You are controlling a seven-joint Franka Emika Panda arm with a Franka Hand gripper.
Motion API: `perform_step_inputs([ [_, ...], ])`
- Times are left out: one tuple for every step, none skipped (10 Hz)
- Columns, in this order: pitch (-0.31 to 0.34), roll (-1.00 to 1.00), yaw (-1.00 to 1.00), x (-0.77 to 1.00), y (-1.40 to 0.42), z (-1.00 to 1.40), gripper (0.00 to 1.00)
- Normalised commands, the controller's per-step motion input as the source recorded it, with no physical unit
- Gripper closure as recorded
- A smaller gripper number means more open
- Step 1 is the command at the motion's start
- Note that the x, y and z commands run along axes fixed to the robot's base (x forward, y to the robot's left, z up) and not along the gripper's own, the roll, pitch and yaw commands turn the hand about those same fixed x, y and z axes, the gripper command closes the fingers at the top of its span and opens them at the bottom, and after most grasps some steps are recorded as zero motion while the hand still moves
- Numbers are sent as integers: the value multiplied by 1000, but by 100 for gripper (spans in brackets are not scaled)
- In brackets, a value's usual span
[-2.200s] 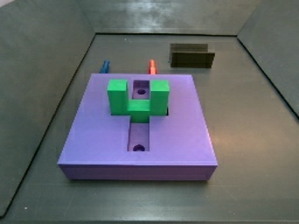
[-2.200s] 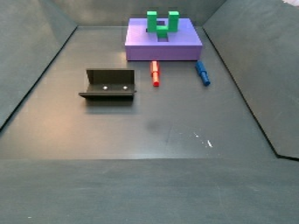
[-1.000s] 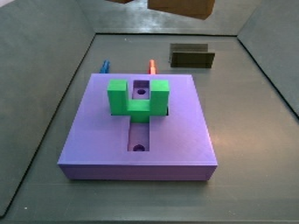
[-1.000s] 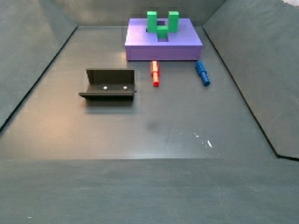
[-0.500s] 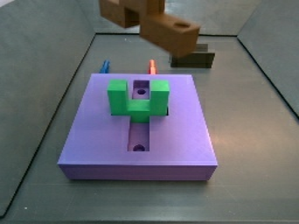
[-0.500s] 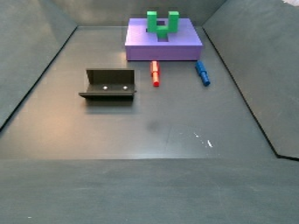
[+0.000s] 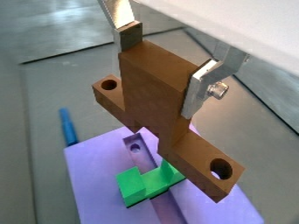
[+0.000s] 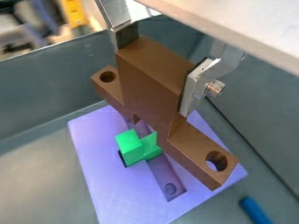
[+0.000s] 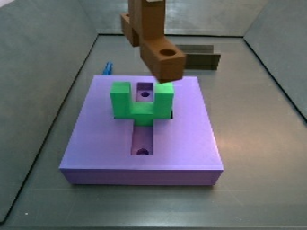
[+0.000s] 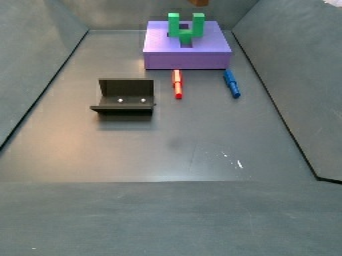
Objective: Pick up the brown object. Move up. Move to above the board. Insert the brown object.
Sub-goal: Insert the brown object.
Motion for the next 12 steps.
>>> perform_step_inputs([
  [-6,27,-960,11,-171,0,100],
  [0,31,-986,0,-151,-43,100],
  [0,19,-926,9,-280,-226,100],
  [0,120,-497,183,-354,-254,100],
  [101,153,-257,157,-120,-434,100],
  [13,136,-43,0,-6,-357,100],
  [83,173,0,31,0,-340,100],
  [139,116,0,43,20,-371,100],
  [110,0,-57,0,0,-266,100],
  [56,-4,-26,31,-109,-169,100],
  [33,0,-23,23,-89,-189,100],
  [43,7,-57,0,-86,-274,100],
])
